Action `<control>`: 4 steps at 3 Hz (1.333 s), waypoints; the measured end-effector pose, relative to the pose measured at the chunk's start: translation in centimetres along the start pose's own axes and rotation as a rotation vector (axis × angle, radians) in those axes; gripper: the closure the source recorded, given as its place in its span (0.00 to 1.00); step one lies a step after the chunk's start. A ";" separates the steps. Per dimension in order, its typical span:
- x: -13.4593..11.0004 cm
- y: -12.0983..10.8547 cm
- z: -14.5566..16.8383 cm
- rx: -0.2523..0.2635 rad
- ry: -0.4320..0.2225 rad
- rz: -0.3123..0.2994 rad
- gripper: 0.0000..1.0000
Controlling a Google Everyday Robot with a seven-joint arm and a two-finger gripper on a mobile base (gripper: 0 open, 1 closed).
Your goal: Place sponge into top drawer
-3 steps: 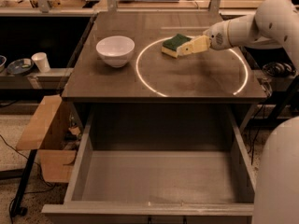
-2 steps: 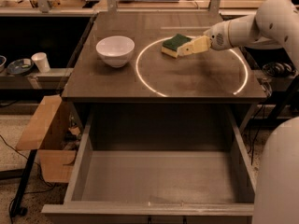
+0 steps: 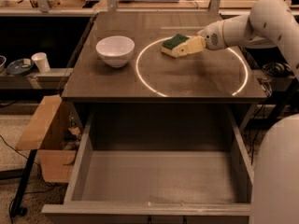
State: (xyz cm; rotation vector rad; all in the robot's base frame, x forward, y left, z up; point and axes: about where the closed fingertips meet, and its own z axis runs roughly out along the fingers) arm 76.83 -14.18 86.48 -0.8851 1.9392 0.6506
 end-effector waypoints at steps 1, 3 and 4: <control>-0.2 0.2 0.8 0.008 0.025 -0.022 0.00; -1.1 -0.1 2.0 0.161 0.081 -0.087 0.00; -1.0 -0.2 2.4 0.164 0.085 -0.086 0.00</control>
Offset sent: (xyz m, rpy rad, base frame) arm 0.0123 0.0150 0.0056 -0.1779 -0.0870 -0.0813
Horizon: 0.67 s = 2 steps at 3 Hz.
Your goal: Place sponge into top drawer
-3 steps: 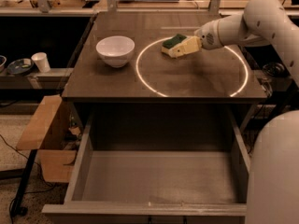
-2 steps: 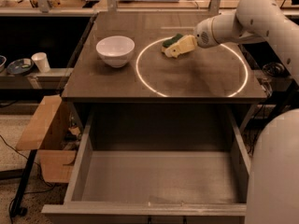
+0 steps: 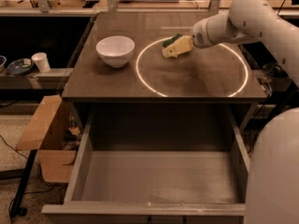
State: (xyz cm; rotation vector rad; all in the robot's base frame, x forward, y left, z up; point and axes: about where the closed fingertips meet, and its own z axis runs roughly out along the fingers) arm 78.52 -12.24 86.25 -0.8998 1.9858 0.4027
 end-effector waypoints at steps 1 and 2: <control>0.2 -0.7 0.9 0.017 0.012 0.003 0.00; 0.5 -1.9 1.6 0.038 0.025 0.006 0.00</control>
Offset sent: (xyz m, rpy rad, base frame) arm 0.0367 -0.0169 -0.0128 -0.0466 -0.0023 -0.0699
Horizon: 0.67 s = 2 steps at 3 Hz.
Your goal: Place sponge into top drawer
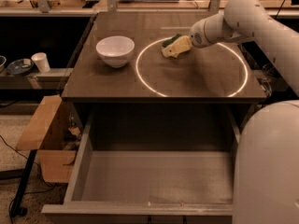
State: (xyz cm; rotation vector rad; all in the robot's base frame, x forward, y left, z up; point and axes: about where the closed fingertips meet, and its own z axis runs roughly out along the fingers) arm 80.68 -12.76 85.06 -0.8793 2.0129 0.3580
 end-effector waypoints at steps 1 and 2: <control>0.7 -1.4 1.8 0.025 0.027 0.017 0.00; 0.7 -1.4 1.8 0.025 0.027 0.017 0.00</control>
Offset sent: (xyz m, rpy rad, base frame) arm 0.0263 -0.0139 -0.0115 -0.0266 0.0139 -0.0643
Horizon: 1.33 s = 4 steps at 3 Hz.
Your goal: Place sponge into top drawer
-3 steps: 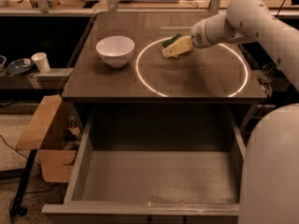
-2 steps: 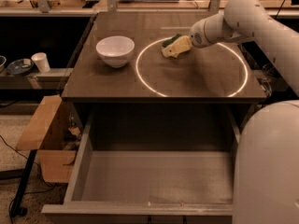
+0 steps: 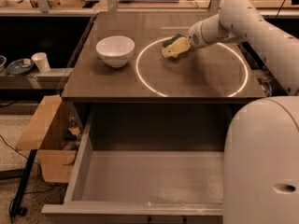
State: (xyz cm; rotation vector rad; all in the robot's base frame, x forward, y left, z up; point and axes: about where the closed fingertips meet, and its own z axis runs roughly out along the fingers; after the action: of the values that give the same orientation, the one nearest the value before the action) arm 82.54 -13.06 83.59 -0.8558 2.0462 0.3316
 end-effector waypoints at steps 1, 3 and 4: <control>0.0 0.0 0.0 0.000 0.000 0.000 0.17; 0.0 0.0 0.0 0.000 0.000 0.000 0.64; 0.0 0.0 0.0 0.000 0.000 0.000 0.87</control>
Offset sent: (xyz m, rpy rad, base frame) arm 0.0000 0.0000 0.0000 0.0000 0.0000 0.0000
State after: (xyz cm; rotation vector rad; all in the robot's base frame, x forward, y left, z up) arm 82.54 -13.05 83.58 -0.8560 2.0463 0.3318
